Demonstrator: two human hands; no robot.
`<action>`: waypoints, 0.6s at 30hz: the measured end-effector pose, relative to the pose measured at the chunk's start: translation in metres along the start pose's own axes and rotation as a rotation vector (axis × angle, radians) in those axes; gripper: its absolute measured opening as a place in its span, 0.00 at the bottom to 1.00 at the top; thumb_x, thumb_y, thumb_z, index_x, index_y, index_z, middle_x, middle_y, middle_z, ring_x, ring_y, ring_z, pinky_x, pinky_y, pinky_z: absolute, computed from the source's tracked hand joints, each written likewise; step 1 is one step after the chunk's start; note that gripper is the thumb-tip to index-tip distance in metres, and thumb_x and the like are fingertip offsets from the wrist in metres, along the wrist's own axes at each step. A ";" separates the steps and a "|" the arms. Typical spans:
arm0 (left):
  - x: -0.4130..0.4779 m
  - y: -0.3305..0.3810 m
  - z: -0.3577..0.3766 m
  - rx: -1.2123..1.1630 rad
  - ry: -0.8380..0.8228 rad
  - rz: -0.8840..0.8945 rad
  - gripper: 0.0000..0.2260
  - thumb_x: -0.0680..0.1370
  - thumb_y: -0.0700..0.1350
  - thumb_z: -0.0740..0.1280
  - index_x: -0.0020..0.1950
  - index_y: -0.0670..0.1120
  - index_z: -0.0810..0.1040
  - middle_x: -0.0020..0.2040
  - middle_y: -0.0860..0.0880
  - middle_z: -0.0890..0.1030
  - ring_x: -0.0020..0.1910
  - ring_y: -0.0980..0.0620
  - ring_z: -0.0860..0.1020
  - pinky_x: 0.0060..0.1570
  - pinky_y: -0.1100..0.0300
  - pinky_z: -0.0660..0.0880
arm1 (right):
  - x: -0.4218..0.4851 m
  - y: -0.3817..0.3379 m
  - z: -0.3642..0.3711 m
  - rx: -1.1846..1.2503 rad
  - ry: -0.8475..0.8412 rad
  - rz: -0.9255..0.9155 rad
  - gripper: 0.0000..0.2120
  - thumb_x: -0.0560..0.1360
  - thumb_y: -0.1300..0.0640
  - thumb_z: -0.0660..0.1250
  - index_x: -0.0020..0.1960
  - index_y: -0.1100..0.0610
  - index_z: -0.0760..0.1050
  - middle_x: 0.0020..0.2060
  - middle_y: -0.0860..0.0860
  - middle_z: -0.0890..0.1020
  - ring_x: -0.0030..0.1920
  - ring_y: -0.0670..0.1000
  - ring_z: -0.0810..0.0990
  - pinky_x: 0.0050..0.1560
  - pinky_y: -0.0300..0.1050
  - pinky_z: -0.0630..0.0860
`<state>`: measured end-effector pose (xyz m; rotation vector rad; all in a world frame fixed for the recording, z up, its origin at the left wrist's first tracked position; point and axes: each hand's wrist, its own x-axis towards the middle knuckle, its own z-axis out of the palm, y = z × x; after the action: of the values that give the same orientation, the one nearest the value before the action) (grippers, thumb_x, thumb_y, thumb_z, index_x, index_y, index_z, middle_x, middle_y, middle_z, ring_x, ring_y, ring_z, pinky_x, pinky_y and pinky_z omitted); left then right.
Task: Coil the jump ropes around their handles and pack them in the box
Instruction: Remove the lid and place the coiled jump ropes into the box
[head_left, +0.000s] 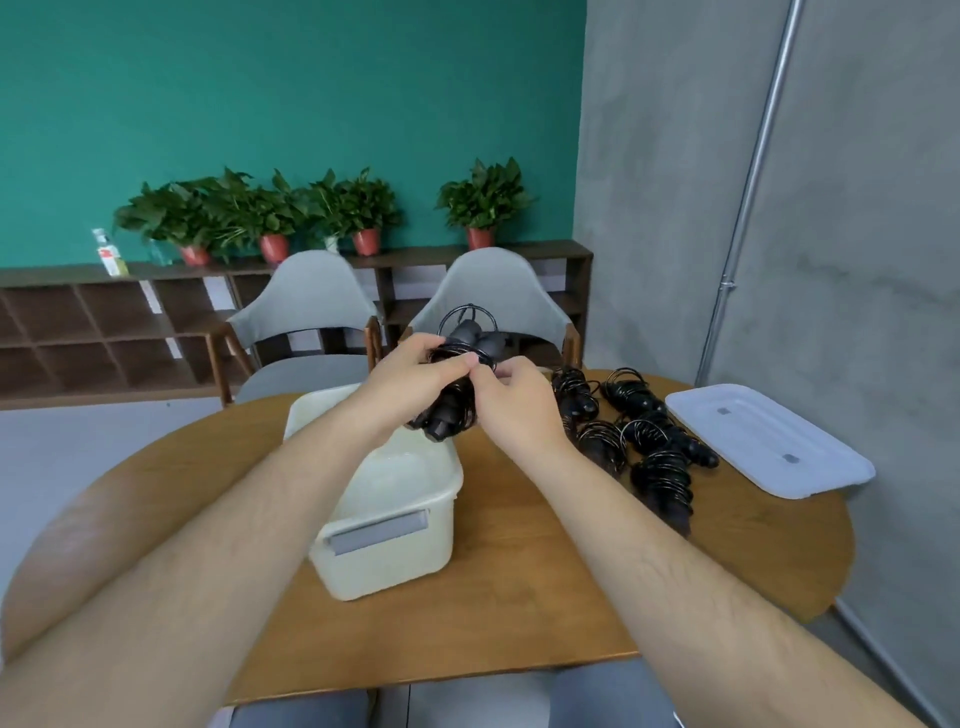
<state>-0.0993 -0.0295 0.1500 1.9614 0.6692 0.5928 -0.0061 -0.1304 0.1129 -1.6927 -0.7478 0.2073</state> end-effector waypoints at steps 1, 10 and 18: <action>-0.001 -0.006 -0.014 0.012 0.003 -0.021 0.17 0.78 0.58 0.71 0.64 0.57 0.72 0.57 0.55 0.80 0.51 0.59 0.80 0.44 0.62 0.76 | -0.001 -0.005 0.011 0.006 -0.029 0.004 0.13 0.79 0.45 0.63 0.47 0.55 0.72 0.41 0.49 0.80 0.40 0.47 0.78 0.34 0.41 0.70; -0.011 -0.067 -0.098 0.091 -0.155 -0.109 0.40 0.68 0.48 0.82 0.73 0.60 0.64 0.58 0.56 0.80 0.52 0.53 0.84 0.52 0.51 0.83 | 0.007 -0.023 0.091 0.113 -0.300 0.137 0.12 0.63 0.51 0.59 0.35 0.61 0.73 0.37 0.59 0.84 0.44 0.62 0.86 0.51 0.62 0.82; 0.012 -0.089 -0.125 0.438 -0.221 -0.059 0.41 0.68 0.41 0.79 0.74 0.61 0.63 0.58 0.52 0.78 0.48 0.50 0.83 0.49 0.51 0.83 | 0.035 -0.013 0.094 -0.779 -0.290 -0.445 0.33 0.70 0.59 0.71 0.73 0.54 0.63 0.66 0.53 0.67 0.62 0.56 0.68 0.55 0.50 0.74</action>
<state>-0.1899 0.0922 0.1263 2.3585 0.7598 0.1949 -0.0318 -0.0330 0.1081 -2.1767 -1.5399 -0.1851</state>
